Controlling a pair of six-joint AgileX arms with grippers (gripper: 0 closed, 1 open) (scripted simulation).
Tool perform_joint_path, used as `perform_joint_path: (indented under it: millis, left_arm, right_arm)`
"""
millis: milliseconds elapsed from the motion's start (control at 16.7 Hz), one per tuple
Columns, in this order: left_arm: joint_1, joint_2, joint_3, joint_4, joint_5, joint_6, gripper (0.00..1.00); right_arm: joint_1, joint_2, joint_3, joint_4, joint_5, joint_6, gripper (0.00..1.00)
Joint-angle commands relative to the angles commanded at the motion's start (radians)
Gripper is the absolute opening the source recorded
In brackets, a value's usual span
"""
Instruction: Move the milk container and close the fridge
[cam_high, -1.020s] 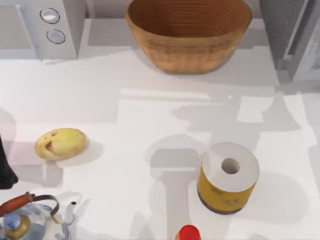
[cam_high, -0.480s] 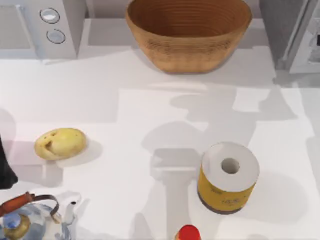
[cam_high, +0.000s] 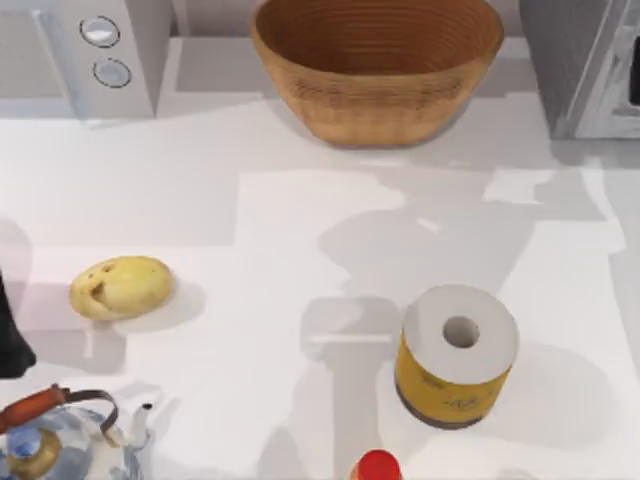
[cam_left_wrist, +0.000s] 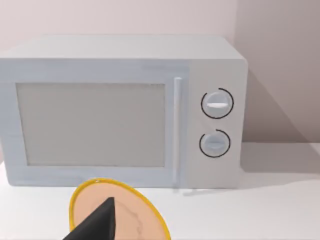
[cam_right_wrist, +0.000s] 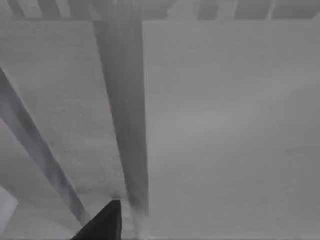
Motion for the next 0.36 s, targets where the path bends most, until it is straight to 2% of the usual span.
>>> perform_joint_path:
  millis: [360]
  left_arm:
    - [0.000, 0.000, 0.000, 0.000, 0.000, 0.000, 1.00]
  right_arm:
    - [0.001, 0.098, 0.118, -0.028, 0.002, 0.001, 1.00]
